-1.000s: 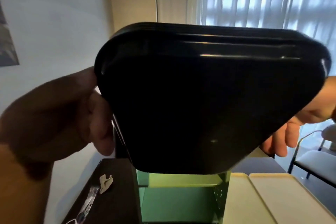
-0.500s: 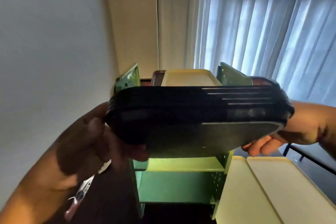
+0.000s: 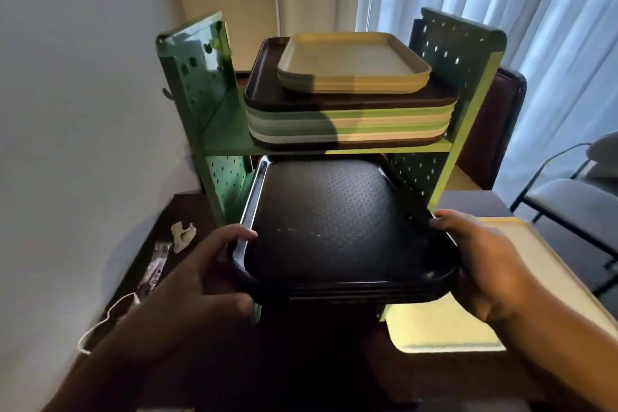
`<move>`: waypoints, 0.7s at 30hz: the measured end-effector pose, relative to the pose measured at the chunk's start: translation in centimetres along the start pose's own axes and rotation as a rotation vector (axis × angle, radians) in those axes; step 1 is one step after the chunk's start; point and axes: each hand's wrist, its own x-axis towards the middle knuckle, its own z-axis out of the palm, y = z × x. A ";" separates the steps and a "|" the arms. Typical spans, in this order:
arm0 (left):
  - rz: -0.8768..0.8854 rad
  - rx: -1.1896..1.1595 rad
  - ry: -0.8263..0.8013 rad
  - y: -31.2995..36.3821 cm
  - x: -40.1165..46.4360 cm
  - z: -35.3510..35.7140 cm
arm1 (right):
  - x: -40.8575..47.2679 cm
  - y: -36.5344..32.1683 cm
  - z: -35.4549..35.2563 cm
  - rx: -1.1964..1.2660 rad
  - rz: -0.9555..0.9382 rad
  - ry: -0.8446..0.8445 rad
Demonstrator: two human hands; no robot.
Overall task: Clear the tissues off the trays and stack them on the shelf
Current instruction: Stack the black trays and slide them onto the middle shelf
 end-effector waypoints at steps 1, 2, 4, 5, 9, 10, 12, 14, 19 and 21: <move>-0.005 -0.013 0.004 -0.7 0.1 0.6 | -0.7 1.3 0.2 0.016 -0.008 0.043; -0.026 -0.021 0.015 -1.4 0.1 1.1 | -0.5 2.5 0.5 0.038 -0.038 0.114; -0.042 -0.002 0.022 -1.9 0.0 2.4 | 0.1 4.1 0.8 -0.012 -0.062 0.254; -0.047 0.028 0.010 -2.1 0.0 3.0 | 0.4 4.5 1.0 -0.017 -0.050 0.291; -0.152 -0.043 0.132 -3.2 0.4 3.4 | 0.5 5.8 1.3 0.001 -0.035 0.291; -0.149 0.001 0.157 -3.1 0.5 3.2 | 0.6 5.9 1.2 -0.010 -0.038 0.278; -0.166 0.094 0.180 -3.2 0.8 2.9 | 0.9 6.2 0.8 -0.035 -0.055 0.256; -0.174 0.152 0.210 -3.3 1.1 2.9 | 1.0 6.5 0.5 -0.065 -0.080 0.234; -0.158 0.398 0.323 -2.3 2.4 4.1 | 1.9 6.9 0.6 -0.086 -0.158 0.284; -0.156 0.417 0.336 -2.0 2.9 4.5 | 2.4 6.8 0.8 -0.104 -0.180 0.314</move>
